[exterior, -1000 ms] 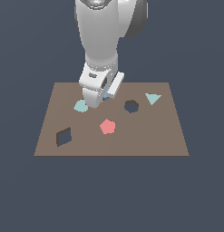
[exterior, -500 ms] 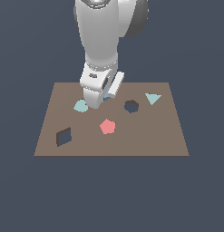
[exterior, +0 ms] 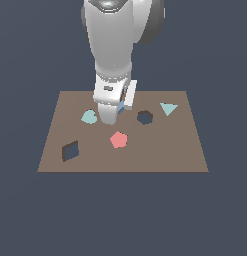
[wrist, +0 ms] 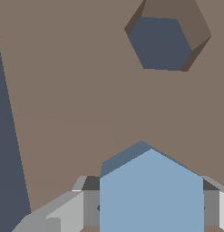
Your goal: Insert a designated object into the corresponding slot on a board.
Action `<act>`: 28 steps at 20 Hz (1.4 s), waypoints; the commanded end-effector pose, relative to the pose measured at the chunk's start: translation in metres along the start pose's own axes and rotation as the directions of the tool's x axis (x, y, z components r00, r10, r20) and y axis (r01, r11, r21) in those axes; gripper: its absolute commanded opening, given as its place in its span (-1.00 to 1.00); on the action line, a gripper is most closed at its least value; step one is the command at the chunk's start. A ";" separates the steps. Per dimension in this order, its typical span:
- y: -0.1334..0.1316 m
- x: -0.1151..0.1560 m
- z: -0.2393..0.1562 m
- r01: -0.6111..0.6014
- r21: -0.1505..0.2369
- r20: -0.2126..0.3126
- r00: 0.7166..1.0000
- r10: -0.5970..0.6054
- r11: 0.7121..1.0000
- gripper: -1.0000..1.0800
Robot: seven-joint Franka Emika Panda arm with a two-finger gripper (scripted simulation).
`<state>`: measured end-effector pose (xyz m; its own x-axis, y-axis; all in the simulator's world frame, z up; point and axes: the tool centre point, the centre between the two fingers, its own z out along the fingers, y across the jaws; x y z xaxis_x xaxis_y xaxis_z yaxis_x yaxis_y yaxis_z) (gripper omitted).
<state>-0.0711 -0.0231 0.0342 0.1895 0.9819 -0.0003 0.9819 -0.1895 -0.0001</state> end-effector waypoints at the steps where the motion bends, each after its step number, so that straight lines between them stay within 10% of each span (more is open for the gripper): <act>1: 0.005 0.003 -0.001 0.069 -0.001 0.000 0.998 -0.069 0.998 -1.00; 7: 0.017 0.015 -0.002 0.279 -0.001 0.000 0.960 -0.279 0.960 -1.00; 12: 0.027 0.030 -0.003 0.488 -0.001 0.001 0.873 -0.488 0.873 -1.00; 28: 0.031 0.085 -0.006 0.935 -0.001 0.002 0.353 -0.935 0.353 -1.00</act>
<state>-0.0245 0.0497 0.0394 -0.8208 0.5712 -0.0010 0.5712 0.8208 0.0008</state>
